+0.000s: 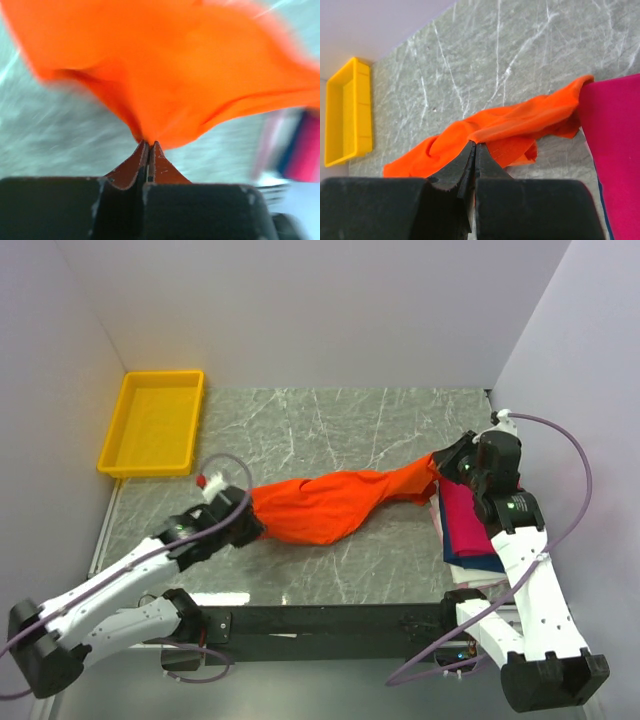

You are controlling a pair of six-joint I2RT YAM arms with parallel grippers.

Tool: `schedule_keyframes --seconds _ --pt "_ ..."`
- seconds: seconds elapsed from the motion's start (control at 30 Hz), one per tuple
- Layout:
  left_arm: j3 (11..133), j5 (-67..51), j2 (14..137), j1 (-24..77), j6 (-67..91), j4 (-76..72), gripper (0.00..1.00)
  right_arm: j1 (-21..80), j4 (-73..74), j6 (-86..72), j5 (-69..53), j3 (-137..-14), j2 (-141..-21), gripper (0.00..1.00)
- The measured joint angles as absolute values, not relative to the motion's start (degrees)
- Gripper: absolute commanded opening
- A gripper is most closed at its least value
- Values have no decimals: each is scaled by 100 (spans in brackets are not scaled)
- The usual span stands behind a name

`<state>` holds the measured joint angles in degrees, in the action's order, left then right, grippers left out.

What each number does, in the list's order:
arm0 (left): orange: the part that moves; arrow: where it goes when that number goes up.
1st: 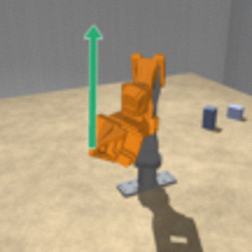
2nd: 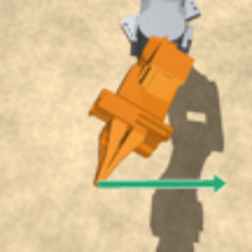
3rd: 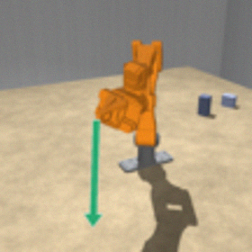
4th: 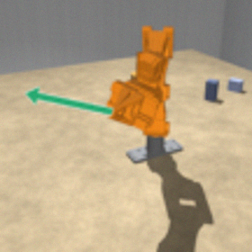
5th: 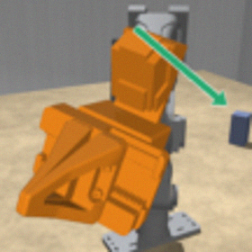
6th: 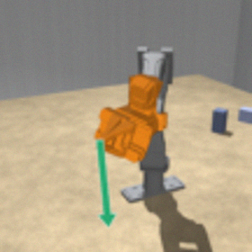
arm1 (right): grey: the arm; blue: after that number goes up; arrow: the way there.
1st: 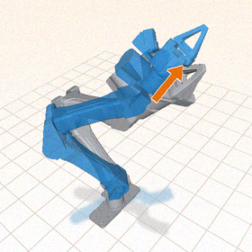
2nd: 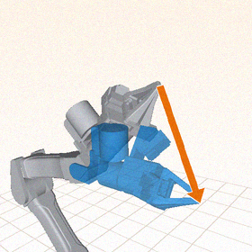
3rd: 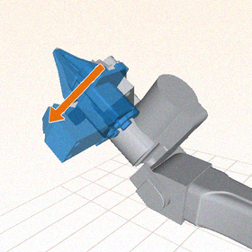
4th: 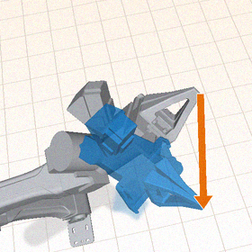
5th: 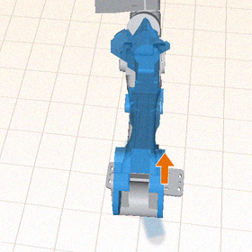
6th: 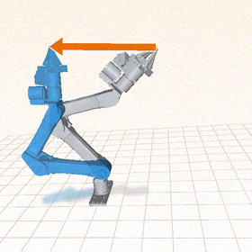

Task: Fold and stack the t-shirts
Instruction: Flatten the tshirt out

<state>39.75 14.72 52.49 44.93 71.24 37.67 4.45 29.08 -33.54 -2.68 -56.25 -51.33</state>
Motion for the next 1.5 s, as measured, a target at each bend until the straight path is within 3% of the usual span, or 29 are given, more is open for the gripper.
schedule_keyframes --seconds 0.37,0.7,0.9,1.13,1.2,1.37,1.5 --pt "6779 3063 3964 4169 6785 5118 1 392 3448 -3511 -307 -6501 -4294 0" --pt "8252 4010 3164 4171 6641 5614 1 386 4163 -3682 -318 -8283 -3586 0" --pt "8615 4515 3236 4458 6206 5168 1 386 4021 -3763 -563 -9050 -3647 0" --pt "8344 5170 4536 4810 5072 3409 1 386 2849 -3800 -1181 -8584 -4950 0" --pt "8348 4831 5199 4436 4733 2825 1 386 2526 -3800 -1313 -8499 -5537 0" --pt "8676 2134 7140 1634 4910 1726 1 386 1844 -3721 -1500 -8672 -7301 0" --pt "10005 331 9417 388 5312 1256 1 388 1662 -3623 -1627 -10003 -8969 0"
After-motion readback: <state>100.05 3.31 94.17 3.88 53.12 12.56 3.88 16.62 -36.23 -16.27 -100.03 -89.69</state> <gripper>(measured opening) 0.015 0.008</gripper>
